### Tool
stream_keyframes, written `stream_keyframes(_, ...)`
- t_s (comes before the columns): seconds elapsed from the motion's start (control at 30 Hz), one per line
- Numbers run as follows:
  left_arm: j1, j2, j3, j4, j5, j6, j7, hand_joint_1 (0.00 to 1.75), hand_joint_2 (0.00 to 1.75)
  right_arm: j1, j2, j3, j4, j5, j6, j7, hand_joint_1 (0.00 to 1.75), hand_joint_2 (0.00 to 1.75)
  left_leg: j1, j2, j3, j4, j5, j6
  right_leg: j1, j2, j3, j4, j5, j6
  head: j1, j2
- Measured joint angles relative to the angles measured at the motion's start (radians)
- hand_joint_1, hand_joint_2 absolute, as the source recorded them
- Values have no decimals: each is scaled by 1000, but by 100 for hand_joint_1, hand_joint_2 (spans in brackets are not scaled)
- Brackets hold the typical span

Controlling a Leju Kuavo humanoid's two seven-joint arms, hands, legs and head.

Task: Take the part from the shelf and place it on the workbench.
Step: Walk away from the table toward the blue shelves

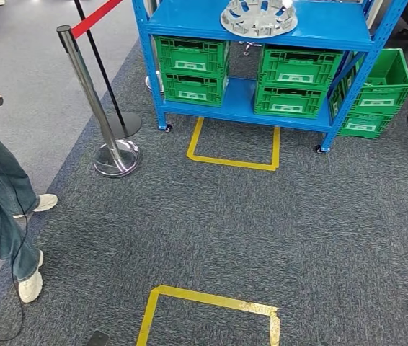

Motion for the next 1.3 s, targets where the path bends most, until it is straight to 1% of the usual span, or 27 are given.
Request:
stream_keyframes(0.1, -5, -4, 35, 0, 47, 1, 27, 0, 0, 0, 1, 0, 0, 0, 0, 0, 0, 0, -1, 0, -1, 0, -1, 3, -1, -1, 1, 2, 6, 2, 0, 0)
stream_keyframes(0.2, -10, -9, 70, 1, 61, 4, 79, 0, 0, 2, 4, -1, 0, -1, -2, 0, 0, 0, 2, 0, 15, -28, -1, 34, -4, -3, -8, 23, 22, 17, 1, 0)
stream_keyframes(0.23, -12, -10, 75, 2, 61, 6, 93, 0, 0, 2, 5, -1, 0, -2, -2, 0, 0, 0, 7, 0, 25, -41, 1, 44, -4, -1, -19, 42, 12, 22, 2, 0)
stream_keyframes(0.27, -13, -12, 78, 2, 60, 8, 104, 0, 0, 1, 5, -1, 0, -2, -3, 0, 0, 0, 11, 1, 32, -50, 6, 47, -5, 2, -40, 77, -10, 25, 4, 0)
stream_keyframes(0.33, -13, -15, 86, 2, 57, 15, 118, 0, 0, 1, 5, -1, 0, -2, 4, 0, 0, 0, 18, 2, 33, -53, 10, 42, -12, 5, -92, 184, -68, 34, 8, -1)
stream_keyframes(0.37, -13, -17, 90, 2, 56, 17, 124, 0, 0, 3, 5, -1, 0, -2, 9, 0, 0, 0, 23, 3, 33, -53, 11, 35, -19, 5, -115, 228, -89, 40, 8, -1)
stream_keyframes(0.4, -12, -19, 93, 2, 54, 20, 128, 0, 0, 5, 5, -1, 0, -2, 13, 0, 0, 0, 30, 3, 33, -52, 11, 26, -27, 5, -124, 246, -92, 49, 8, -1)
stream_keyframes(0.43, -11, -20, 95, 2, 50, 23, 132, 0, 0, 7, 5, -1, 0, -2, 15, 0, 0, 0, 38, 3, 34, -50, 10, 14, -37, 4, -115, 226, -76, 60, 8, -1)
stream_keyframes(0.47, -10, -21, 96, 2, 47, 25, 135, 0, 0, 9, 5, -1, 0, -2, 14, 0, 0, 0, 48, 2, 35, -44, 6, -1, -50, 2, -89, 174, -45, 75, 9, -1)
stream_keyframes(0.5, -10, -19, 96, 2, 42, 28, 139, 0, 0, 9, 6, -1, 0, -2, 13, 0, 0, 0, 57, 2, 34, -34, 1, -18, -62, 5, -62, 118, -23, 97, 10, -1)
stream_keyframes(0.53, -9, -15, 96, 2, 38, 31, 143, 0, 0, 9, 8, -1, 0, -2, 13, 0, 0, 0, 63, 2, 29, -18, -8, -35, -69, 9, -43, 73, -23, 106, 15, -1)
stream_keyframes(0.57, -10, -12, 96, 2, 35, 34, 146, 0, 0, 8, 11, -1, 0, -2, 12, 0, 0, 0, 67, 1, 23, -2, -18, -51, -74, 14, -32, 52, -29, 104, 14, -1)
stream_keyframes(0.6, -10, -9, 96, 2, 32, 35, 148, 0, 0, 9, 13, -1, 0, -2, 12, 0, 0, 0, 69, 1, 19, 11, -29, -64, -74, 18, -35, 57, -46, 94, 13, -1)
stream_keyframes(0.63, -10, -9, 96, 2, 29, 37, 148, 0, 0, 10, 14, -2, 0, -3, 10, 0, 0, 0, 70, 1, 17, 19, -38, -75, -72, 20, -38, 69, -57, 72, 9, -1)
stream_keyframes(0.67, -11, -12, 96, 3, 27, 37, 149, 0, 0, 12, 14, -2, 0, -4, 8, 0, 0, 0, 71, 0, 20, 22, -46, -83, -71, 22, -38, 80, -53, 59, 1, -1)
stream_keyframes(0.7, -13, -14, 96, 3, 25, 37, 149, 0, 0, 14, 14, -2, 0, -6, 5, 0, 0, 0, 72, 0, 19, 33, -54, -86, -68, 23, -36, 85, -54, 52, -6, -1)
stream_keyframes(0.77, -17, -18, 96, 4, 22, 37, 152, 0, 0, 14, 13, -2, 0, -9, 2, 0, 0, 0, 66, 0, -17, 105, -82, -76, -58, 26, -24, 80, -55, 43, -17, -1)
stream_keyframes(0.87, -16, -20, 95, 4, 12, 37, 160, 0, 0, 12, 13, -2, 0, -10, 2, 0, 0, 0, 40, -2, -140, 294, -146, -48, -42, 28, -4, 62, -58, 32, -23, -1)
stream_keyframes(0.9, -14, -21, 95, 4, 9, 37, 163, 0, 0, 12, 13, -2, 0, -10, 2, 0, 0, 0, 29, -3, -170, 323, -148, -38, -37, 31, 3, 58, -61, 27, -23, -1)
stream_keyframes(0.93, -12, -21, 95, 4, 6, 37, 164, 0, 0, 13, 14, -2, 0, -10, 2, 0, 0, 0, 17, -5, -183, 316, -129, -26, -34, 34, 11, 56, -66, 20, -23, -1)
stream_keyframes(1.0, -10, -19, 95, 4, 3, 38, 164, 0, 0, 15, 14, -2, 0, -10, 2, 0, 0, 0, -6, -11, -165, 215, -42, 1, -31, 41, 24, 53, -75, 11, -23, -1)
stream_keyframes(1.03, -10, -17, 95, 4, 3, 38, 164, 0, 0, 16, 15, -2, 0, -10, 2, 0, 0, 0, -18, -14, -148, 149, 2, 16, -30, 44, 29, 52, -79, 10, -24, -1)
stream_keyframes(1.1, -9, -14, 95, 4, 2, 38, 162, 0, 0, 16, 17, -2, 0, -10, 2, 0, 0, 0, -32, -26, -124, 60, 47, 35, -26, 52, 34, 46, -88, 14, -25, -1)
stream_keyframes(1.17, -9, -14, 95, 4, 0, 36, 159, 0, 0, 17, 17, -2, 0, -10, 2, -1, 0, 0, -33, -33, -113, 38, 53, 38, -21, 59, 40, 34, -96, 20, -27, -1)
stream_keyframes(1.23, -12, -16, 94, 4, -4, 35, 155, 0, 0, 16, 17, -2, 0, -10, 1, -3, 0, 0, -27, -30, -97, 24, 58, 37, -16, 47, 46, 41, -113, 25, -26, -1)
stream_keyframes(1.27, -13, -17, 94, 4, -6, 37, 153, 0, 0, 15, 16, -2, 0, -10, 1, -4, 0, 0, -24, -29, -89, 18, 57, 40, -13, 35, 36, 71, -133, 27, -25, -1)
stream_keyframes(1.3, -14, -18, 94, 4, -8, 38, 151, 0, 0, 13, 16, -2, 0, -10, 1, -5, 0, 0, -22, -27, -82, 14, 54, 44, -10, 22, 13, 120, -160, 28, -24, -1)
